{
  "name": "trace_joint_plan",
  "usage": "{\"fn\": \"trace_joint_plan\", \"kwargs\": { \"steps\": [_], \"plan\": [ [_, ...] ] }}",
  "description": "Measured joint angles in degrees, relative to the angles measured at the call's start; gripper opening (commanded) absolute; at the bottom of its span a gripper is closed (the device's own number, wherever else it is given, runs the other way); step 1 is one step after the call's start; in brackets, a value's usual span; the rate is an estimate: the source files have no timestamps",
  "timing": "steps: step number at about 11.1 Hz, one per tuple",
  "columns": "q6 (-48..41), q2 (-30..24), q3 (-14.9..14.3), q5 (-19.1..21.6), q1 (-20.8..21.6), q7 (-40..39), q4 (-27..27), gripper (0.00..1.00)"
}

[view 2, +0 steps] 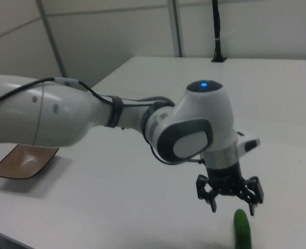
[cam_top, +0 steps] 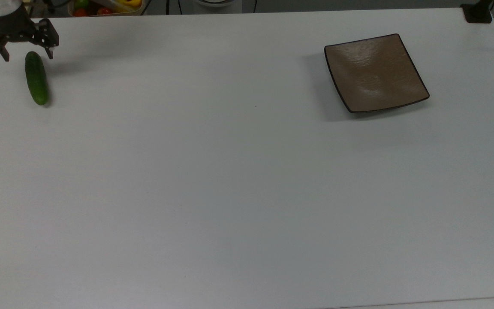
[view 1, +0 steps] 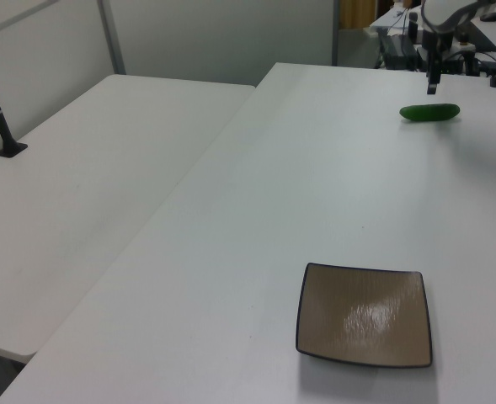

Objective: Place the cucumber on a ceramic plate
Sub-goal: 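Lower the gripper and close it around the cucumber's middle, then lift the cucumber and carry it toward the brown square plate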

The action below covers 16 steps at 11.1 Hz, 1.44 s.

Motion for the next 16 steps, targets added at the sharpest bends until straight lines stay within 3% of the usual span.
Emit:
{"fn": "trace_joint_plan", "kwargs": {
  "steps": [8, 9, 14, 16],
  "plan": [
    [8.0, 6.8, 0.0, -0.2, -1.7, 0.0, -1.9, 0.97],
    [8.5, 7.6, 0.0, -0.2, -2.0, 0.0, -2.0, 0.90],
    [8.5, 8.0, 0.0, -0.2, -2.1, -0.1, -2.1, 0.28],
    [8.6, 8.0, 0.0, -0.4, -2.1, -0.2, -2.1, 0.13]
  ]
}}
